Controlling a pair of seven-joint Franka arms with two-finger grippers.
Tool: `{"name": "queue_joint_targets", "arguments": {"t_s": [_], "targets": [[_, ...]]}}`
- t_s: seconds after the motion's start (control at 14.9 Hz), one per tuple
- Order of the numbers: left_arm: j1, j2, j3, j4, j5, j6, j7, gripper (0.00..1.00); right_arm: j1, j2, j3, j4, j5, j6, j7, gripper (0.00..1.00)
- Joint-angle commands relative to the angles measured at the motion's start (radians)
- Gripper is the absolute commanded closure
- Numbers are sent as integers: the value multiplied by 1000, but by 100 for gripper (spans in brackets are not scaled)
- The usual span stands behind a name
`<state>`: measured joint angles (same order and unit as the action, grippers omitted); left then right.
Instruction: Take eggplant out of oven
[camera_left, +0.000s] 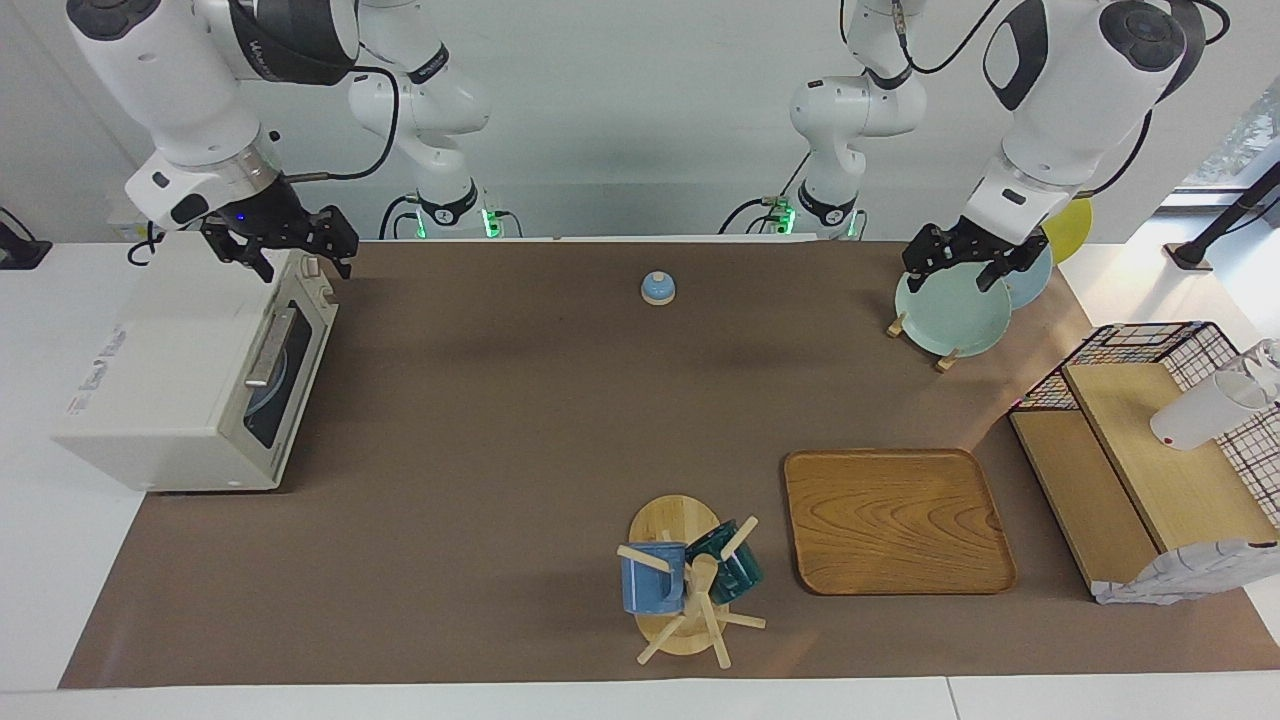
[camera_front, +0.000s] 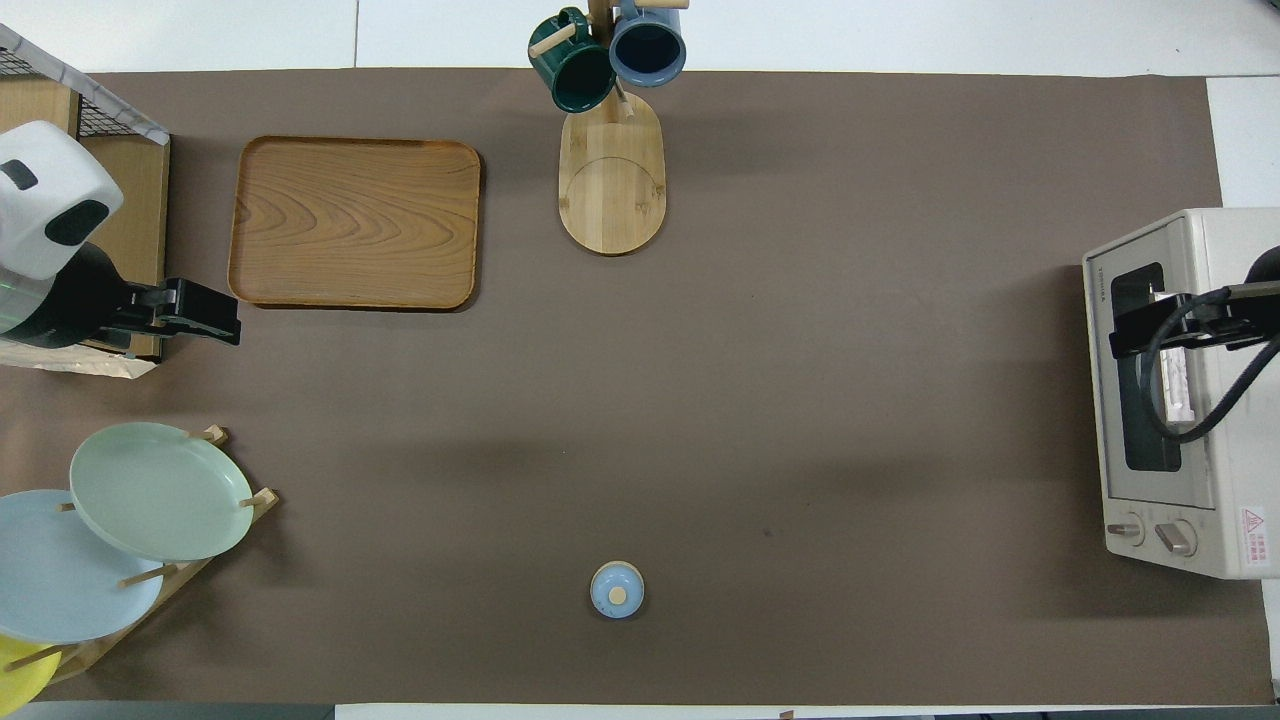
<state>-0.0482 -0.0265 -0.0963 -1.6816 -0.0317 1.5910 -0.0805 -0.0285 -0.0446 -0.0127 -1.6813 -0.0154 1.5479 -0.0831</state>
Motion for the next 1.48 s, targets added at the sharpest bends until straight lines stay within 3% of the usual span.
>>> {"name": "queue_joint_targets", "arguments": {"t_s": [0.0,0.61,0.67,0.81,1.41], "targets": [[5,-7,-3,3,-2,1,1,0,1,-3,-6,2,20,8,14,0],[7,-7,-3,3,-2,3,2,0,10,-17,0,-14,21,11,14,0],[7,-7,-3,3,-2,3,1,0,10,-18,0,-23,20,12,8,26],[7,-7,-3,3,-2,1,2,0,10,-23,-1,-34,18,12,17,99],[7,-7,-3,3,-2,1,1,0,7,-47,-1,-115,11,104,19,100]]}}
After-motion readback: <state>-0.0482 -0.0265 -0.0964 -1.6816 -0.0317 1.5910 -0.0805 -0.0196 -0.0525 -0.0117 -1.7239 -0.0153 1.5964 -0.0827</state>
